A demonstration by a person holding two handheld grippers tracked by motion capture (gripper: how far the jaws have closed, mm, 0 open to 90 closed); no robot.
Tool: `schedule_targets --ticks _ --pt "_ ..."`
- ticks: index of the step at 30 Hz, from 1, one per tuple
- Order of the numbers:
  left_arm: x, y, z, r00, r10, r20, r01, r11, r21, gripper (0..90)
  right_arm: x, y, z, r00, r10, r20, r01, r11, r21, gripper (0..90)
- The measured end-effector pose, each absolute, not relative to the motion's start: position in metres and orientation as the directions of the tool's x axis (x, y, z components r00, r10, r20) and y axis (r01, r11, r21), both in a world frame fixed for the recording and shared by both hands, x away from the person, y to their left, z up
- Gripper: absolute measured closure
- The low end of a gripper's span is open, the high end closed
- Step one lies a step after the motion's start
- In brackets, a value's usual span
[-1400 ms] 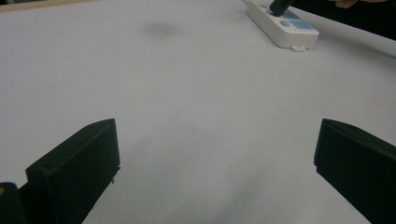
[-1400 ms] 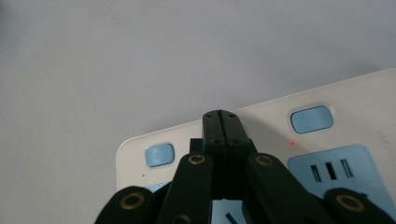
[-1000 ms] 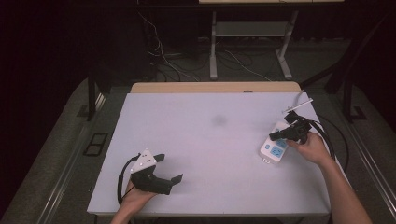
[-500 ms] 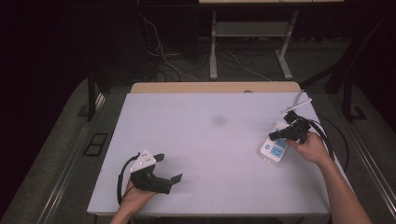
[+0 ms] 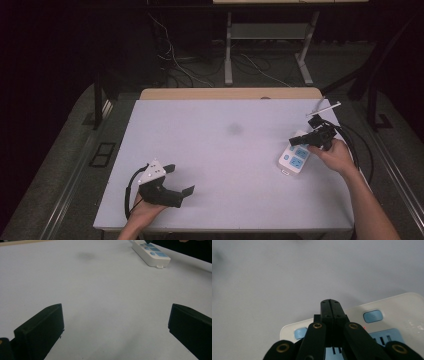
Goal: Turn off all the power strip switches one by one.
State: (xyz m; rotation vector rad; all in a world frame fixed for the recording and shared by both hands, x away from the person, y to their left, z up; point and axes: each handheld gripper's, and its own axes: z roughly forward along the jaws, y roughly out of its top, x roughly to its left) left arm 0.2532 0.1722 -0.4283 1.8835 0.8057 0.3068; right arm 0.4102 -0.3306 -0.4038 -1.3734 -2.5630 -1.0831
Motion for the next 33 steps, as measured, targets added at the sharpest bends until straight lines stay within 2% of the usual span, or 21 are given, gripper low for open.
schedule_targets --ticks 17,33 --pt "0.253 0.172 -0.428 0.744 0.653 -0.141 0.393 -0.256 0.883 0.0 0.420 -0.345 -0.377 -0.587 0.742 0.323 0.744 0.339 0.576 90.0" --pt "0.254 0.173 -0.428 0.742 0.656 -0.140 0.394 -0.256 0.883 0.0 0.433 -0.350 -0.386 -0.556 0.765 0.324 0.770 0.328 0.547 90.0"
